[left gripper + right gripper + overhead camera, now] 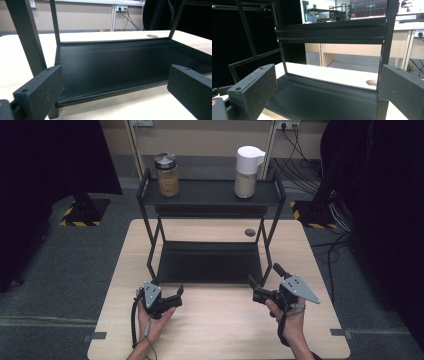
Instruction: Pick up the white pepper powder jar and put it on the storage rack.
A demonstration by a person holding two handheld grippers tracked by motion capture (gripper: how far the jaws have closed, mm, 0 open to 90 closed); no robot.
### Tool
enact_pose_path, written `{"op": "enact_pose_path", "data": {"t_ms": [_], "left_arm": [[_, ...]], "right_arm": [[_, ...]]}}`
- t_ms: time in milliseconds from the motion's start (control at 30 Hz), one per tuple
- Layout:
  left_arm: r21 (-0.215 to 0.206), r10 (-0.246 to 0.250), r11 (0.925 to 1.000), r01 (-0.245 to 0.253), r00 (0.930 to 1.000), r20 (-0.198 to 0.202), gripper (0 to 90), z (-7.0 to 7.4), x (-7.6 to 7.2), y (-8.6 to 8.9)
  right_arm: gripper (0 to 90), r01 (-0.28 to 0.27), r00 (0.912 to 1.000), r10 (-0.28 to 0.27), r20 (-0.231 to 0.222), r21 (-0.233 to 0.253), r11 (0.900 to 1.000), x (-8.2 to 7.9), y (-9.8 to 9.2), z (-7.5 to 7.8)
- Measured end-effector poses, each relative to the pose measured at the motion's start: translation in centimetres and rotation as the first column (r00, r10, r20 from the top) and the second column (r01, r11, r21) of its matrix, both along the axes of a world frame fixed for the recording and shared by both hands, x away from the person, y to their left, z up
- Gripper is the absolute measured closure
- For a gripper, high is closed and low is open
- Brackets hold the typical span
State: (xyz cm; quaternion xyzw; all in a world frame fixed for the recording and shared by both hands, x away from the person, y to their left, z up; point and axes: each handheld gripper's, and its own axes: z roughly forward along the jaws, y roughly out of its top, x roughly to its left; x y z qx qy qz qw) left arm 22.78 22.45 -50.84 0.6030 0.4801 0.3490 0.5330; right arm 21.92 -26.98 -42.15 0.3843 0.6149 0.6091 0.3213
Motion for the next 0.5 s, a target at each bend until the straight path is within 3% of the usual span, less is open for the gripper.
{"op": "enact_pose_path", "data": {"t_ms": [500], "left_arm": [[-0.001,0.000,1.0000,0.000,1.0000,0.001,0.0,-0.01,-0.01,0.01]], "right_arm": [[2.3,0.007,0.9997,-0.007,-0.023,0.002,1.000,-0.47,-0.05,-1.09]]}}
